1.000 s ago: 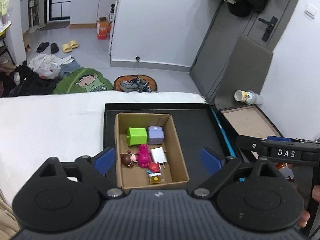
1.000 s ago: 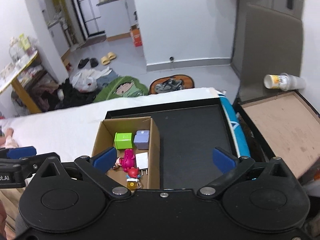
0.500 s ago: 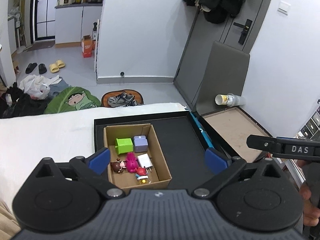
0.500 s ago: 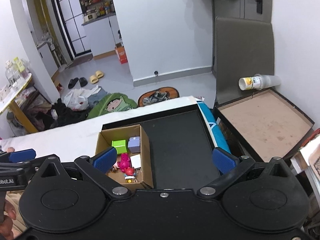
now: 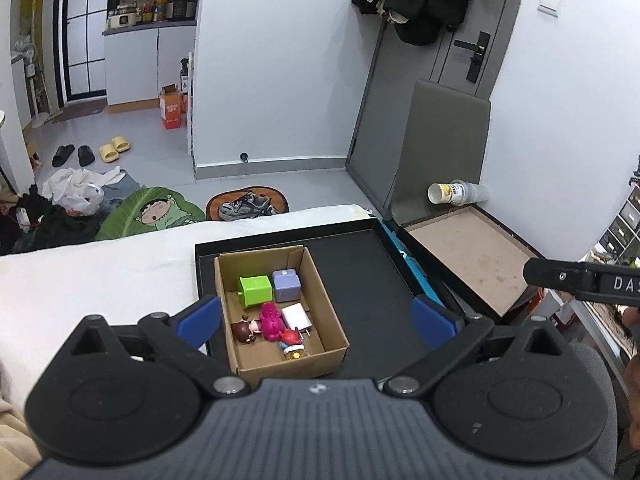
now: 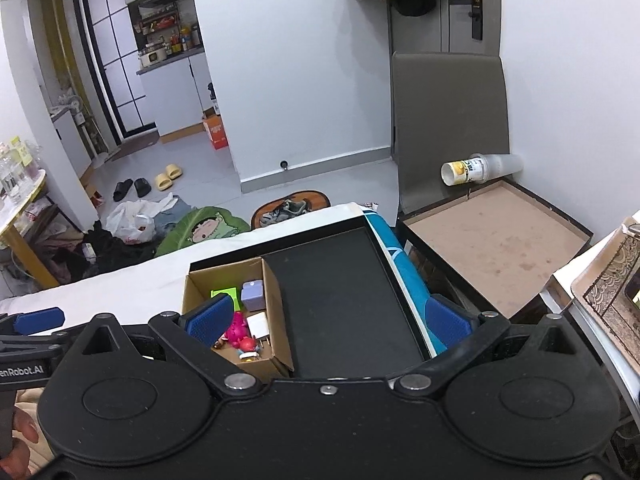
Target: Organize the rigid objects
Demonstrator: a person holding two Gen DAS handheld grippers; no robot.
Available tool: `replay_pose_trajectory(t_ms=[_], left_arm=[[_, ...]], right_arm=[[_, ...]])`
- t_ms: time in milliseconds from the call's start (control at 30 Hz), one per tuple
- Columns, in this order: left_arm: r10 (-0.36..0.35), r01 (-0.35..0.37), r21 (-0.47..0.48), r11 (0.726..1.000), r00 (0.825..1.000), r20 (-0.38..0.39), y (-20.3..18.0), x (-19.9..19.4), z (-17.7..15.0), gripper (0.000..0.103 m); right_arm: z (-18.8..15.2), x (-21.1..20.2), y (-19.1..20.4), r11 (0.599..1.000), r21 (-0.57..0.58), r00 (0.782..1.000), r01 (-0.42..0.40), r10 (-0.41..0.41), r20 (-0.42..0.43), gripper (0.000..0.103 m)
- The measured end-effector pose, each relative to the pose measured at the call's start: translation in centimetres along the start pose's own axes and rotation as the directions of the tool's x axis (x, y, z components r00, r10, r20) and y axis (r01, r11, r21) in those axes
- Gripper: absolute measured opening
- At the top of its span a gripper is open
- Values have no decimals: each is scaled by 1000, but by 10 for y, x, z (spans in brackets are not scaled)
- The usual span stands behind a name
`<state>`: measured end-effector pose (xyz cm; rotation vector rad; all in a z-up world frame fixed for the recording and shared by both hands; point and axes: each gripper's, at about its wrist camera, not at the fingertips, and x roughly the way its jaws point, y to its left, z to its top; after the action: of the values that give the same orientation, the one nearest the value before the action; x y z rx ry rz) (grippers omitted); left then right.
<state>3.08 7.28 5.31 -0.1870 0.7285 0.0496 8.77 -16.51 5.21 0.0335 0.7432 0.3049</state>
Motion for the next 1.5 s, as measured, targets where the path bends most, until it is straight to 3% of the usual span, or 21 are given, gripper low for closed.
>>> replay_pose_trajectory(t_ms=[267, 467, 1500], left_arm=[[-1, -1, 49, 999, 1000, 26, -7, -17, -12, 101], [-42, 41, 39, 998, 999, 19, -13, -23, -21, 101], [-42, 42, 12, 999, 999, 17, -12, -31, -31, 101]], right_arm=[[-10, -9, -7, 1000, 27, 1000, -10, 10, 2, 103], [-19, -19, -8, 999, 13, 999, -31, 31, 11, 103], [-32, -26, -4, 999, -11, 999, -36, 37, 17, 103]])
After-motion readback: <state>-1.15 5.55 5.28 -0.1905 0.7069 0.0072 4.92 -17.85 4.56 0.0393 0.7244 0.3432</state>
